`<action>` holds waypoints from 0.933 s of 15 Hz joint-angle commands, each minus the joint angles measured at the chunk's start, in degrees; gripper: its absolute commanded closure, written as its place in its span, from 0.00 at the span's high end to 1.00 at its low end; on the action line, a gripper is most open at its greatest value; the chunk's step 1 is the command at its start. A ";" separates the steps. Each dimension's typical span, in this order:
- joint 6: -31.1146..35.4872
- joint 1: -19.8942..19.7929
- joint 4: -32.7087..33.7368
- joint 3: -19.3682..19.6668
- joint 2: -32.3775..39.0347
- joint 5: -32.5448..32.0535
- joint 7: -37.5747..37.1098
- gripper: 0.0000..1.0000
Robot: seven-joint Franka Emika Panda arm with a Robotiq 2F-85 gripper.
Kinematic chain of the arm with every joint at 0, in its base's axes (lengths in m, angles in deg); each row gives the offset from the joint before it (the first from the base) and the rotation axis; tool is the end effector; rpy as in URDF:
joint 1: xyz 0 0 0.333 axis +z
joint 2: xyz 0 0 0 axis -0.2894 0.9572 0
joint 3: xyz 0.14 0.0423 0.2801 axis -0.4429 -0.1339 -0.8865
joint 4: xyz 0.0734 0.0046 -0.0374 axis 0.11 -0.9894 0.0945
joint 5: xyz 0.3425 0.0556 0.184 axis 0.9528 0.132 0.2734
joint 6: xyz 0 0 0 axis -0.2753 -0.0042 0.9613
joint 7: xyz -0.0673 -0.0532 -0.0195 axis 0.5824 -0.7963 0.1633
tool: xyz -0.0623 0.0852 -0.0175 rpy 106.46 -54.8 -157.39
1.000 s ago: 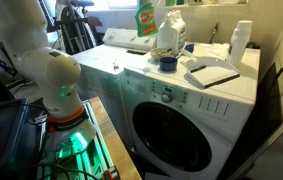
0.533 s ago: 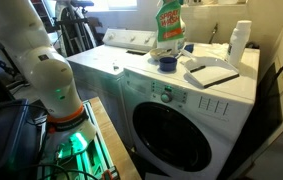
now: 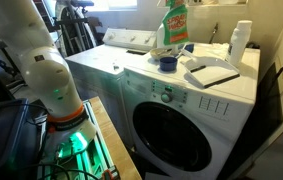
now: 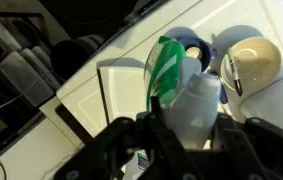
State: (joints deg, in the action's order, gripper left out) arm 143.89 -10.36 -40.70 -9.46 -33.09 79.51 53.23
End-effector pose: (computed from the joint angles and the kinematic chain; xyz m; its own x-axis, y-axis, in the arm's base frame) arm 0.5110 0.0219 0.6854 0.9759 -0.2114 0.0540 -0.2160 -0.9710 0.1022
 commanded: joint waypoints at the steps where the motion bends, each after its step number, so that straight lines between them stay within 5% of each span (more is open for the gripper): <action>1: 3.51 -5.02 4.22 1.31 5.07 0.22 10.17 0.12; 6: 5.83 -8.88 10.86 2.20 12.98 2.23 20.30 0.12; 14: 9.40 -11.60 16.55 2.56 20.49 8.69 26.38 0.12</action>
State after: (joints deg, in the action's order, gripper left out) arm 152.91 -20.34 -27.04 -7.16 -14.31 85.31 76.88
